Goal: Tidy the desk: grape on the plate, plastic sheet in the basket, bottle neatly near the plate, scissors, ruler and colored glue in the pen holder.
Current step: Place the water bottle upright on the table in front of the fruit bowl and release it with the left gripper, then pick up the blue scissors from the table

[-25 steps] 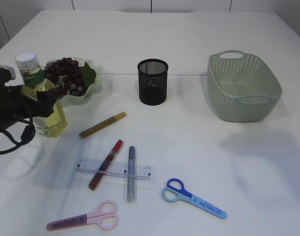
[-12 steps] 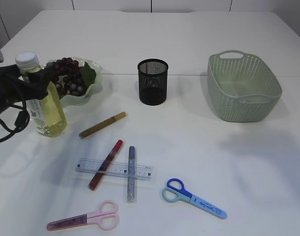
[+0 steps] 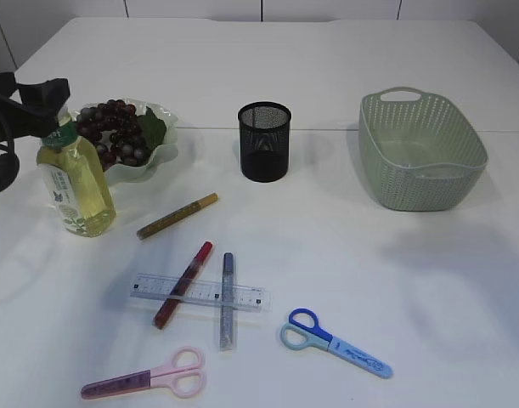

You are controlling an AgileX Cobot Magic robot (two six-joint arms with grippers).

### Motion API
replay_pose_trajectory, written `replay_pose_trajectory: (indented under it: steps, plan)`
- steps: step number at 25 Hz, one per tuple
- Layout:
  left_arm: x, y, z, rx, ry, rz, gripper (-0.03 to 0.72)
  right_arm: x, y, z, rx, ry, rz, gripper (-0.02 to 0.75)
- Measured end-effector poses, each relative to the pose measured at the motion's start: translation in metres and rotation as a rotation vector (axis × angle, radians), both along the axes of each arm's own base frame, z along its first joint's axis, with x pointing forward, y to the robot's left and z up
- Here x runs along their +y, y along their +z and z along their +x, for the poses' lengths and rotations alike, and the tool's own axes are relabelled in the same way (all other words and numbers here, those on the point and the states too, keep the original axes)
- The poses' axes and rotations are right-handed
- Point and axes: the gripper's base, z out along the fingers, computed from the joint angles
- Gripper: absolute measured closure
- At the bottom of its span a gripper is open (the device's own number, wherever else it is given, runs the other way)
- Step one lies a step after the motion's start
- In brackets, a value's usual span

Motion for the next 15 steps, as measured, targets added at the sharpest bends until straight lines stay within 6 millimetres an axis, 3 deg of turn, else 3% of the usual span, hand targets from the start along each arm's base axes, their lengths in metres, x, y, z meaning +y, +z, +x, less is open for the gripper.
replay_pose_trajectory:
  steps: [8, 15]
  plan:
    - [0.006, 0.034, -0.022, 0.119, 0.049, 0.019, 0.142, 0.0, 0.0, 0.0, -0.001, 0.004, -0.002, 0.268]
    - [0.013, 0.076, -0.058, 0.171, 0.1, 0.005, 0.165, 0.0, 0.0, 0.0, 0.0, 0.004, 0.004, 0.268]
